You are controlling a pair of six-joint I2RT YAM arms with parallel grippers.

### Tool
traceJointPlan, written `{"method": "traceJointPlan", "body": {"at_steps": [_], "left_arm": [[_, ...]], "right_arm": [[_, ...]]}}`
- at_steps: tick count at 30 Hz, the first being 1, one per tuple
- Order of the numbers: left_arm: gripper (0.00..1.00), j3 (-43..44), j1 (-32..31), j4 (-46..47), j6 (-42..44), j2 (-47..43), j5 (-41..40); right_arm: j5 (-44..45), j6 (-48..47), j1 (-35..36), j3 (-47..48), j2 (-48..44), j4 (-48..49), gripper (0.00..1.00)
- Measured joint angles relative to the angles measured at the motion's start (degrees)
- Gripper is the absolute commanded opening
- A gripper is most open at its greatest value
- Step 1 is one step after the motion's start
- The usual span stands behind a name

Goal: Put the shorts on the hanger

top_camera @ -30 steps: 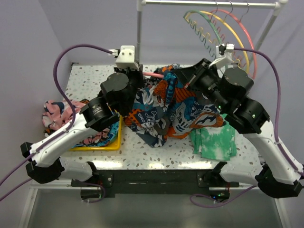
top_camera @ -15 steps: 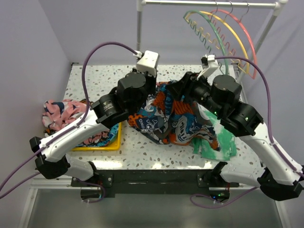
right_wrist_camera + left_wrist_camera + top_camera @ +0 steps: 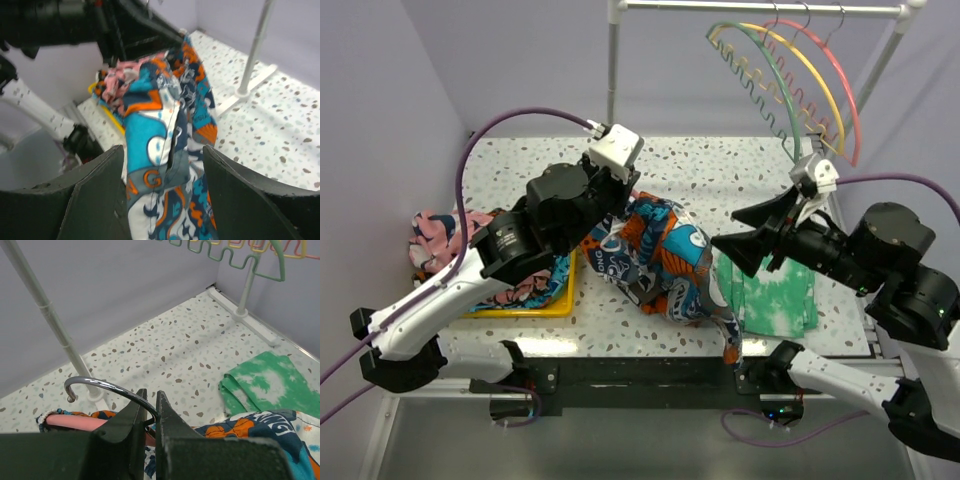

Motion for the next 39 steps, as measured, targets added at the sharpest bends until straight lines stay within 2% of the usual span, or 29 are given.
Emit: {"method": "traceJointPlan", "body": {"at_steps": [4, 8, 18, 19, 23, 24, 25, 30, 39], "left_arm": [[0.00, 0.0, 0.0, -0.7, 1.7, 0.1, -3.5], [0.00, 0.0, 1.8, -1.1, 2.8, 1.3, -5.6], [0.00, 0.0, 6.5, -1.0, 3.3, 1.9, -5.7], [0.00, 0.0, 6.7, -1.0, 3.2, 1.9, -5.7], [0.00, 0.0, 7.9, -0.9, 2.8, 1.9, -5.7], [0.00, 0.0, 8.2, -0.9, 2.8, 1.9, -5.9], [0.00, 0.0, 8.4, -0.8, 2.4, 1.9, -6.2], [0.00, 0.3, 10.6, -0.6, -0.6, 3.0, -9.5], [0.00, 3.3, 14.2, -1.6, -5.9, 7.5, -12.5]], "right_arm": [[-6.7, -1.3, 0.0, -5.1, -1.0, -2.1, 0.68], [-9.4, -1.5, 0.0, -11.2, -1.9, -4.2, 0.67], [-4.6, -0.1, 0.0, -26.4, -6.5, -0.9, 0.61], [-3.6, 0.1, 0.0, -27.4, -6.5, -0.4, 0.59], [-0.2, 1.0, 0.0, -29.7, -6.1, 2.8, 0.22], [0.7, 1.3, 0.0, -29.9, -5.9, 3.5, 0.09], [1.0, 1.7, 0.0, -30.1, -5.8, 4.3, 0.01], [2.3, 3.4, 0.0, -30.7, -7.9, 6.0, 0.00], [6.8, 5.2, 0.0, -30.7, -19.3, 5.6, 0.00]]}}
